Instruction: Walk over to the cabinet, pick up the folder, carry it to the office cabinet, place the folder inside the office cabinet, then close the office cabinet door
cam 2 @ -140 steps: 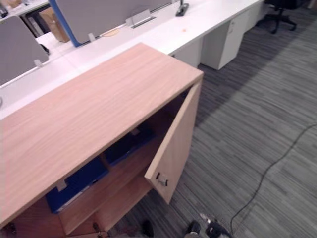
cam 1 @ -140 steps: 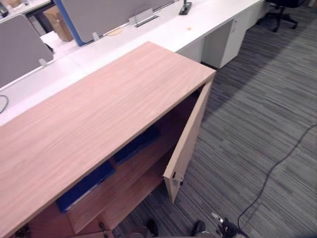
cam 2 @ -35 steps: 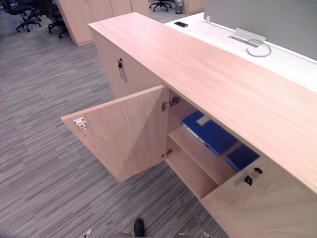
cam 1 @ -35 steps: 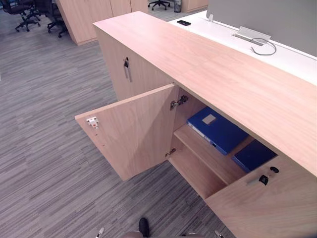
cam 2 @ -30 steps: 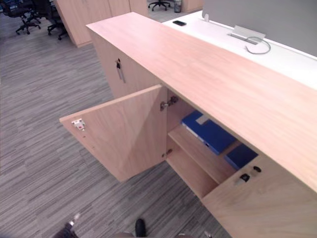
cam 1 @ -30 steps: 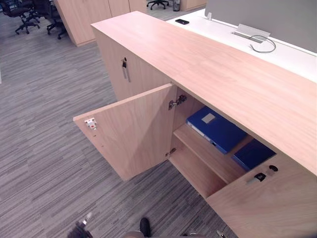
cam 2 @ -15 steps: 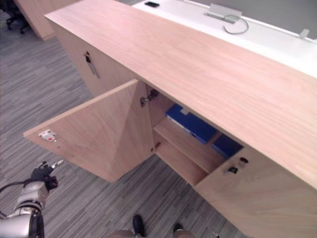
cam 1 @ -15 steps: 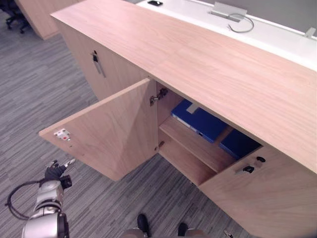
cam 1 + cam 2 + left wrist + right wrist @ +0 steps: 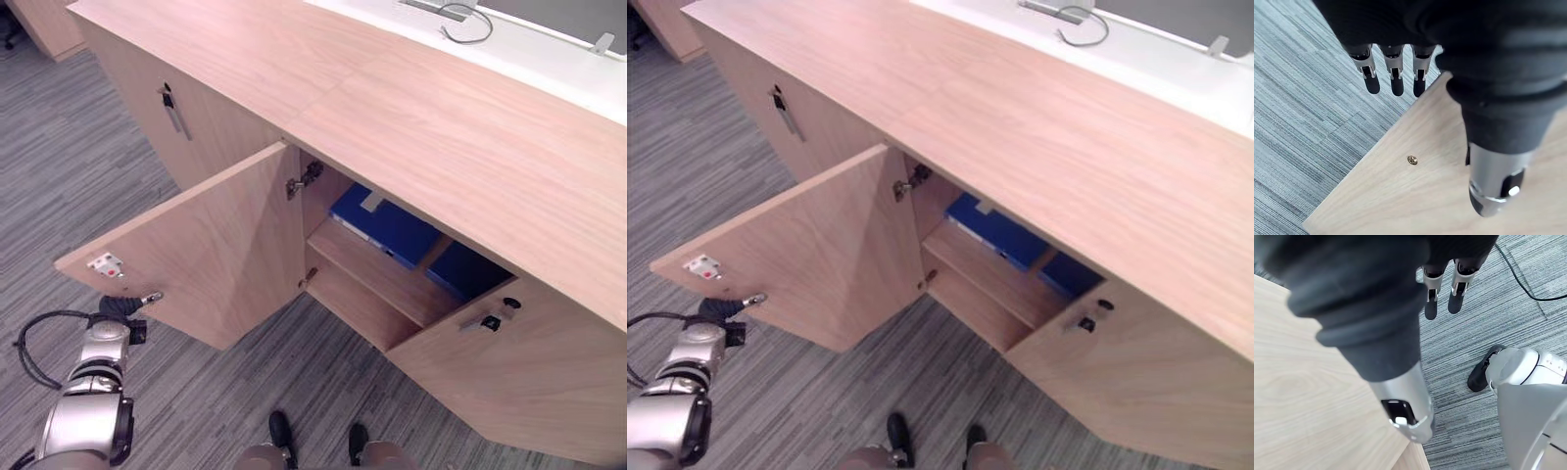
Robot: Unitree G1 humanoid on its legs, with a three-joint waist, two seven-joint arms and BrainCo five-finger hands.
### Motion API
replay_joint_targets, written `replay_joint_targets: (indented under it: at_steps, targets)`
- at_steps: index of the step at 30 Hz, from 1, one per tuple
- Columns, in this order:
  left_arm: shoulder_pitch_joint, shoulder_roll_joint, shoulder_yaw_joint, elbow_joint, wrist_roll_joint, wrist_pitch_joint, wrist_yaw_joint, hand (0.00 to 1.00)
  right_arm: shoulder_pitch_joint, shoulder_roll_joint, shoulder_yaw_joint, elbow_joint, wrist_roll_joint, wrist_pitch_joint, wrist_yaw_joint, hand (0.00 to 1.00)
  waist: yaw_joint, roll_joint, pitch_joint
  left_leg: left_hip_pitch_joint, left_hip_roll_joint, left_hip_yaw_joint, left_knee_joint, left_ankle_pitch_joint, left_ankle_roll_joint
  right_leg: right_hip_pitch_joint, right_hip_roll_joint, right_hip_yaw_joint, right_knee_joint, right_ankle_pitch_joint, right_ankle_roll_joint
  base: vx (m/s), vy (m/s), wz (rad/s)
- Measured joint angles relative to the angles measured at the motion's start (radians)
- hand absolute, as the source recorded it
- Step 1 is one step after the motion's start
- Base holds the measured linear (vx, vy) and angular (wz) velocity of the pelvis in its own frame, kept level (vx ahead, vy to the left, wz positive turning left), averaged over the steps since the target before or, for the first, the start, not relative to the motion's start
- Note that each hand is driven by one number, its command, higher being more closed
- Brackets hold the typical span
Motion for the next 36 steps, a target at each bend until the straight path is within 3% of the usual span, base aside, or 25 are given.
replay_joint_targets:
  at_steps: [5,9,14,17,23,25,28,33,36]
  targets:
    - [-0.010,-0.004,-0.078,-0.034,0.013,-0.001,0.015,0.00,0.007,0.000,0.045,0.000,-0.036,0.000,-0.003,0.00,-0.001,-0.001,0.000,-0.004,-0.017,-0.007,-0.001,0.015,0.014,-0.003,-0.013,-0.001,0.000,0.005,0.011,-0.13,0.036,0.04]
    - [0.052,-0.015,-0.156,-0.204,0.018,-0.004,0.044,0.00,0.008,0.002,0.051,-0.002,-0.042,0.000,-0.005,0.00,0.005,-0.002,0.000,-0.022,-0.026,-0.033,-0.006,0.030,0.016,-0.014,-0.024,-0.028,0.002,0.004,0.018,-0.13,0.034,0.24]
    - [0.194,-0.091,-0.230,-0.326,0.019,-0.015,0.056,0.00,0.006,0.004,0.079,-0.002,-0.079,0.003,-0.007,0.00,0.017,-0.002,-0.002,-0.024,-0.041,-0.055,-0.007,0.036,0.020,-0.003,-0.039,-0.043,-0.005,0.009,0.033,-0.05,0.039,0.14]
    - [0.315,-0.134,-0.351,-0.393,0.019,-0.020,0.042,0.00,-0.007,0.007,0.088,-0.003,-0.113,0.006,-0.019,0.00,0.022,-0.003,-0.014,-0.025,-0.056,-0.056,-0.007,0.033,0.027,0.000,-0.054,-0.044,-0.013,0.016,0.048,0.00,0.059,0.03]
    - [0.449,-0.282,-0.545,-0.449,-0.005,-0.062,-0.112,0.00,-0.036,0.028,0.118,0.003,-0.117,0.008,-0.026,0.00,0.017,-0.002,-0.032,-0.021,-0.072,-0.020,-0.007,0.025,0.042,-0.001,-0.068,-0.009,-0.038,0.038,0.067,0.01,0.059,-0.18]
    - [0.474,-0.344,-0.594,-0.455,-0.013,-0.084,-0.170,0.00,-0.041,0.029,0.118,0.003,-0.132,0.009,-0.026,0.00,-0.002,-0.003,-0.038,-0.013,-0.072,-0.001,-0.007,0.019,0.048,-0.004,-0.067,0.008,-0.039,0.040,0.068,0.00,0.025,-0.30]
    - [0.480,-0.386,-0.600,-0.458,-0.035,-0.091,-0.204,0.00,-0.040,0.029,0.113,0.011,-0.154,0.014,-0.027,0.00,-0.019,-0.002,-0.039,-0.011,-0.067,0.016,-0.006,0.017,0.047,-0.010,-0.062,0.022,-0.040,0.044,0.067,0.00,0.002,-0.19]
    - [0.495,-0.386,-0.564,-0.471,-0.038,-0.090,-0.209,0.00,-0.038,0.030,0.107,0.020,-0.156,0.023,-0.031,0.00,-0.038,-0.001,-0.044,0.003,-0.056,0.035,-0.005,0.013,0.041,-0.008,-0.051,0.037,-0.038,0.044,0.067,0.01,-0.026,-0.13]
    - [0.516,-0.397,-0.527,-0.471,-0.042,-0.087,-0.209,0.00,-0.041,0.030,0.107,0.019,-0.156,0.024,-0.034,0.00,-0.036,-0.002,-0.043,0.015,-0.043,0.080,-0.002,0.003,0.031,-0.025,-0.043,0.056,-0.016,0.044,0.066,0.01,-0.029,-0.43]
